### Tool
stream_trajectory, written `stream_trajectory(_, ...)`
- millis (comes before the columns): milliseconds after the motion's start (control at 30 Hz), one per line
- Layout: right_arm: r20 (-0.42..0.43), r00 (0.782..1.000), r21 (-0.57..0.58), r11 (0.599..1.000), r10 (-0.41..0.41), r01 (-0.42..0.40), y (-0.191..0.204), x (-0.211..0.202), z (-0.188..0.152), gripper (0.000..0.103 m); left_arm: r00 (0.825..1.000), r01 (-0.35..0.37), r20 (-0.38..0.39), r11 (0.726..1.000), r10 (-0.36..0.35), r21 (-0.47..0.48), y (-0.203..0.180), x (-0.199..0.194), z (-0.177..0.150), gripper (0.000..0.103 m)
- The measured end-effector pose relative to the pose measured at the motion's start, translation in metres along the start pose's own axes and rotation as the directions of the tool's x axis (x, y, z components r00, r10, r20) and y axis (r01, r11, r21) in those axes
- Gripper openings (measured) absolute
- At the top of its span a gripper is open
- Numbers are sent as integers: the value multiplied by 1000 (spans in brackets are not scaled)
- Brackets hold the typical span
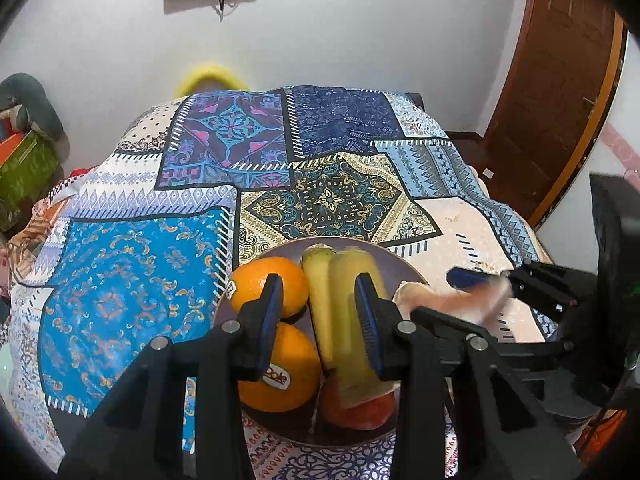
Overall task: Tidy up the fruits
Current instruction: 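Lower the yellow cylinder onto the plate and open the left tool while the right tool releases the pomelo there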
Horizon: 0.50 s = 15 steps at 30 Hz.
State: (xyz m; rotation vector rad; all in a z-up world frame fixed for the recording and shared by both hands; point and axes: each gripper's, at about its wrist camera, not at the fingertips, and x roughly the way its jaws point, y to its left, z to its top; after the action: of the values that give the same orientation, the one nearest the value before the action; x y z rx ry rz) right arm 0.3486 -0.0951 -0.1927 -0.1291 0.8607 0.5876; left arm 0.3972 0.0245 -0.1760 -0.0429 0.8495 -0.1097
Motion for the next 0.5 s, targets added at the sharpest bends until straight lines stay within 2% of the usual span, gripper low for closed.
stream_trajectory(200, -17, 1000, 5, 1000, -9, 10, -3, -3, -11, 44, 1000, -2, -10, 999, 2, -35, 9, -5, -5, 37)
stream_trajectory(300, -33, 999, 23, 1000, 12, -11, -6, -3, -15, 44, 1000, -2, -17, 999, 2, -47, 13, -7, -8, 37)
stream_trajectory(500, -18, 1000, 28, 1000, 6, -5, -6, -17, -21, 45, 1000, -11, -21, 998, 10, -56, 18, -17, -15, 37)
